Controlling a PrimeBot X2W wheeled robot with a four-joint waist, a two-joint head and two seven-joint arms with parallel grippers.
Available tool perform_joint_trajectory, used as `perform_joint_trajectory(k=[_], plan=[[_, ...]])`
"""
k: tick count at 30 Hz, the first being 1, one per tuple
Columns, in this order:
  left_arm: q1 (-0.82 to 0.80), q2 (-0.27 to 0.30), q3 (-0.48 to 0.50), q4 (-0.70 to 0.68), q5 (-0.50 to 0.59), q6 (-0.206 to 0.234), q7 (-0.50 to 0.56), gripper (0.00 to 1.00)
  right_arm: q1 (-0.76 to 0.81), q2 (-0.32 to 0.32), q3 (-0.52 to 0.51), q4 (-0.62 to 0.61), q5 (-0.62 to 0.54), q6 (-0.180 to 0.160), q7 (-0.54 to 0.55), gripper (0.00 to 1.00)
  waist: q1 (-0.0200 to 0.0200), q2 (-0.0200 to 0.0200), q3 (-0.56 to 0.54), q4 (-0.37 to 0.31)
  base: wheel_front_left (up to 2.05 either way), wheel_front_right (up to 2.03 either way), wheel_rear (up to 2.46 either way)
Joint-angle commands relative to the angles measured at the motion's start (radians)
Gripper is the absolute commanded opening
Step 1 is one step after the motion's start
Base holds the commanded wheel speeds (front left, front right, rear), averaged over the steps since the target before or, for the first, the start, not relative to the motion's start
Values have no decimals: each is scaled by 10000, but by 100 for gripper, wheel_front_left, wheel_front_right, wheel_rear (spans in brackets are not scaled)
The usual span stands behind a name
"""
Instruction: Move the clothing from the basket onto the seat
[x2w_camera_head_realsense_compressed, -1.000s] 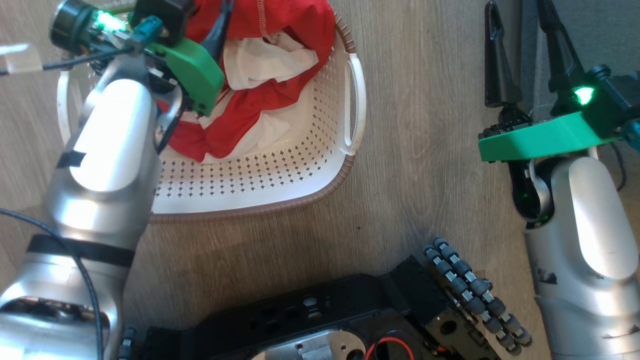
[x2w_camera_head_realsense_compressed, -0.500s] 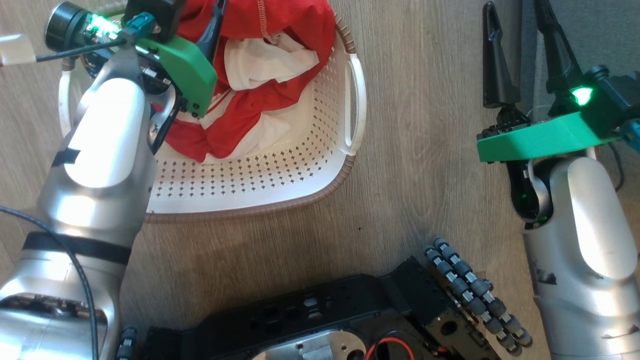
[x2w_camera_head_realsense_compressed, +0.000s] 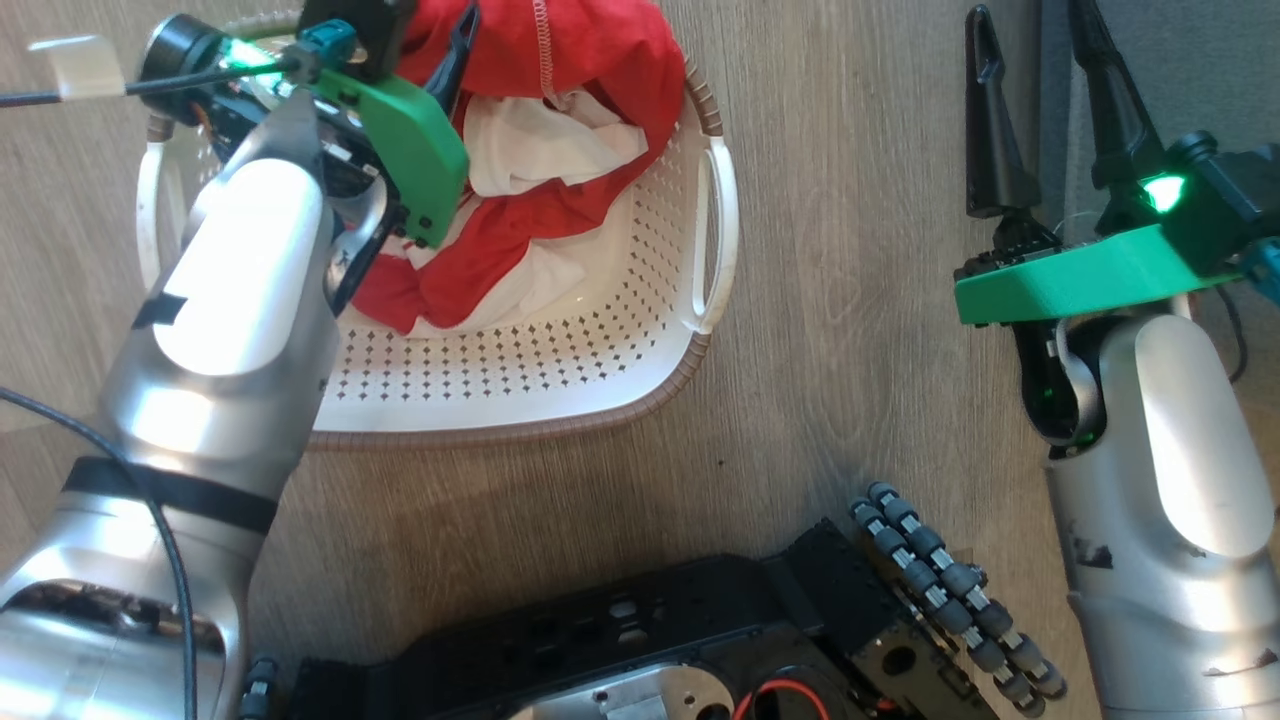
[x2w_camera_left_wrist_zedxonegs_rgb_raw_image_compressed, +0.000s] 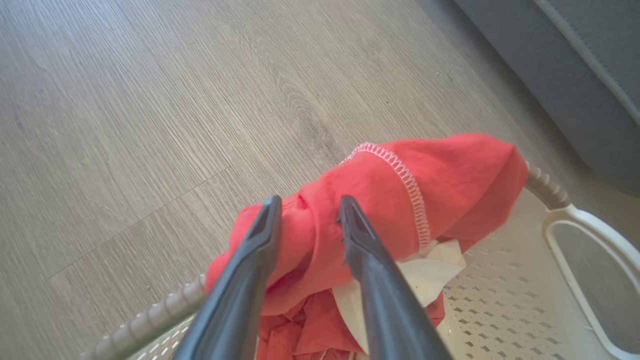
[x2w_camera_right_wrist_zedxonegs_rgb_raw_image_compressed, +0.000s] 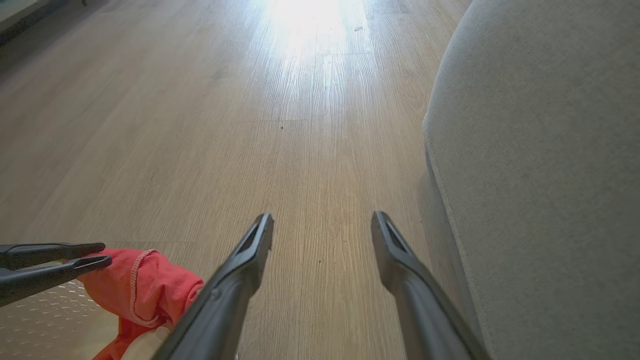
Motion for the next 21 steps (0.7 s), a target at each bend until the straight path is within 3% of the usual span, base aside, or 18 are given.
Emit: perform_joint_trajectory(k=[1,10,12,15,21], plan=[[426,321,24,-265,-121,-12,97,54,359,22,109,-204,86,-4,-65,100,0,0,-36,5,0,0,0],[676,536,-168,-718,-503,-12,230,33,358,22,59,-137,138,-4,-65,100,0,0,-123,37,0,0,0],[710,564,-181,-795,-554,-12,265,23,353,22,49,-131,145,-4,-65,100,0,0,-128,41,0,0,0],[751,568,-204,-896,-617,-11,264,0,347,22,25,-122,145,-4,-65,100,0,0,-129,46,0,0,0],[800,561,-294,-978,-698,-7,268,0,330,22,-18,-105,161,-4,-65,100,0,0,-111,33,0,0,0]])
